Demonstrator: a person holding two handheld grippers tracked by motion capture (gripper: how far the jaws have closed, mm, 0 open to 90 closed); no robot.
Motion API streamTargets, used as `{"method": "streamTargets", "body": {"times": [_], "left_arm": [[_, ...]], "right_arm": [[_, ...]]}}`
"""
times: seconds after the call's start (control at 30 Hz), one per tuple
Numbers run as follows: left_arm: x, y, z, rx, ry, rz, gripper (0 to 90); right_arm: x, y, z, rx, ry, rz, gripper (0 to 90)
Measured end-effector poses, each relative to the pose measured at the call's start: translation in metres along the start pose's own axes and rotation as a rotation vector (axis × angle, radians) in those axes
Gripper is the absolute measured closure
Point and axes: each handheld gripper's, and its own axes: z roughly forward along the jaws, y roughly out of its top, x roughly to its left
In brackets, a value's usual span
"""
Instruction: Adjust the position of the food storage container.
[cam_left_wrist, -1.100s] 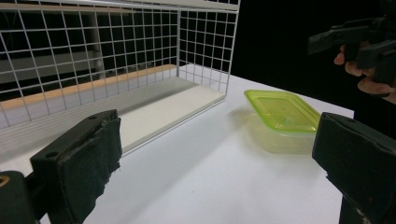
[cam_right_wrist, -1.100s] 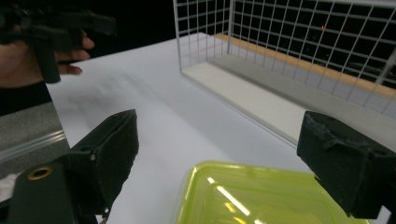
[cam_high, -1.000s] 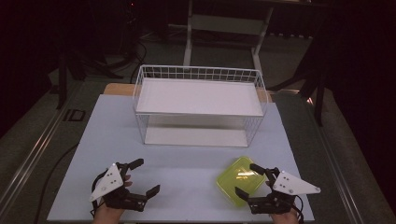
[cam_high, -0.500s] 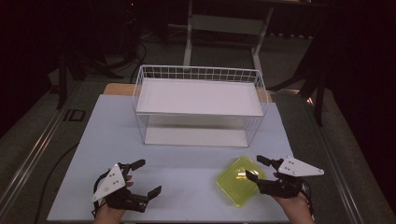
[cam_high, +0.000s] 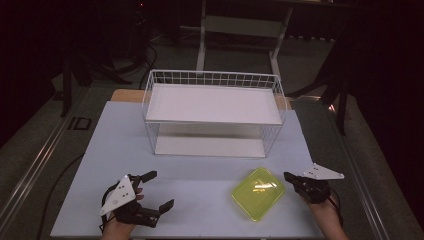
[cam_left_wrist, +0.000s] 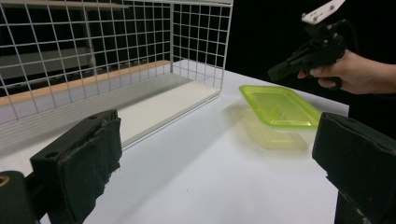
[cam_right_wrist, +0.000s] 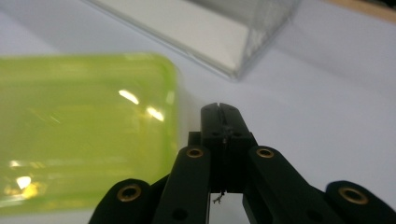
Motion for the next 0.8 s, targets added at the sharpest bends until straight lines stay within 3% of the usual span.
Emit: {"method": "streamTargets", "body": {"times": [0.17,0.6,0.8], "left_arm": [[0.000,0.000,0.002,0.004,-0.004,0.001,2.3],[-0.001,0.000,0.001,0.008,-0.004,0.005,2.3],[-0.001,0.000,0.002,0.009,-0.004,0.011,2.3]], "right_arm": [[-0.004,-0.013,0.007,0.038,0.028,0.028,90.0],[0.010,-0.022,0.016,0.146,0.111,0.042,90.0],[0.020,-0.019,0.022,0.146,0.157,0.049,90.0]]}}
